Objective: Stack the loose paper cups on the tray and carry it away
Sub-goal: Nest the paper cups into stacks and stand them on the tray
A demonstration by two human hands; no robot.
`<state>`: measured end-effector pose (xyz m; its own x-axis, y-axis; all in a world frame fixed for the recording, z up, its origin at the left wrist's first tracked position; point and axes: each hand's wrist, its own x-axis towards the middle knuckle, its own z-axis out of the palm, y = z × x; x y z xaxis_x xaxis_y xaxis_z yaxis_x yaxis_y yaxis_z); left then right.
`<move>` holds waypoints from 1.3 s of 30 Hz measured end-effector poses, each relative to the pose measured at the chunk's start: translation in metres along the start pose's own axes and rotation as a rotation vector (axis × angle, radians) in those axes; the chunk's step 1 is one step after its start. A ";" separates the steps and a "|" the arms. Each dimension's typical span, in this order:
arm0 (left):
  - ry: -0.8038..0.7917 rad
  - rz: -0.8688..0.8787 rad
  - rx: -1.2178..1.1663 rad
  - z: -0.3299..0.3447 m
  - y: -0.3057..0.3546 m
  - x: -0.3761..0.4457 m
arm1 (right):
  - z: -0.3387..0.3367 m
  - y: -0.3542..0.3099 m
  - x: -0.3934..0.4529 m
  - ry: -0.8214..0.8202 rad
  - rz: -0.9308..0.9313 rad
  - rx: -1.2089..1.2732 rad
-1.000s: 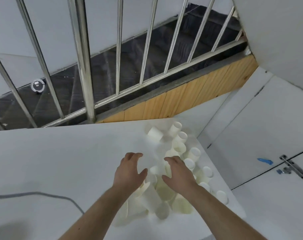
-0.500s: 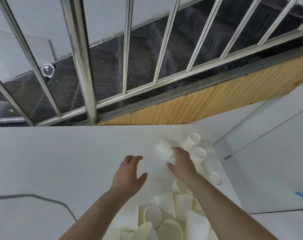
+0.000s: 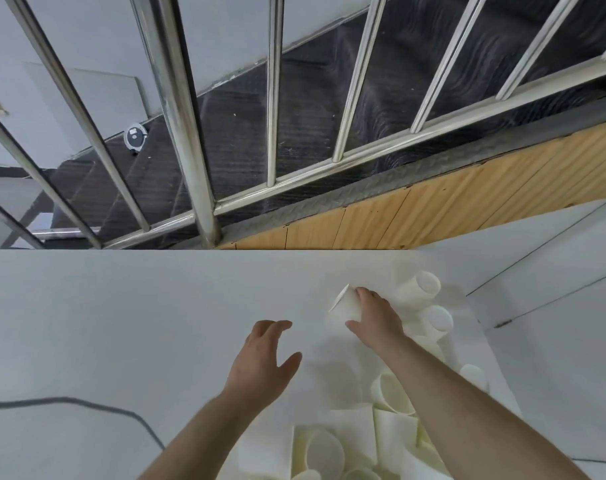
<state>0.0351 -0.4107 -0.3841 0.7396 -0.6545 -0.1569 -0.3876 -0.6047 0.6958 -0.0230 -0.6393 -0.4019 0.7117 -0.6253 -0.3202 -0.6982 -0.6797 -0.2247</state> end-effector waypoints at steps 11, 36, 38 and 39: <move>0.060 -0.071 -0.253 -0.007 0.025 -0.006 | -0.007 -0.020 -0.063 -0.023 -0.237 0.504; 0.253 -0.145 -0.326 -0.042 0.009 -0.186 | 0.001 -0.019 -0.249 -0.055 -0.424 0.261; 0.266 -0.141 -0.264 -0.041 0.011 -0.204 | 0.006 -0.022 -0.258 -0.092 -0.398 0.182; 0.278 -0.135 -0.231 -0.042 0.013 -0.214 | 0.009 -0.024 -0.263 -0.111 -0.397 0.146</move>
<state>-0.1050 -0.2599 -0.3123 0.9088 -0.4089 -0.0836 -0.1659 -0.5377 0.8266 -0.1942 -0.4549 -0.3201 0.9203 -0.2757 -0.2775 -0.3810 -0.7927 -0.4759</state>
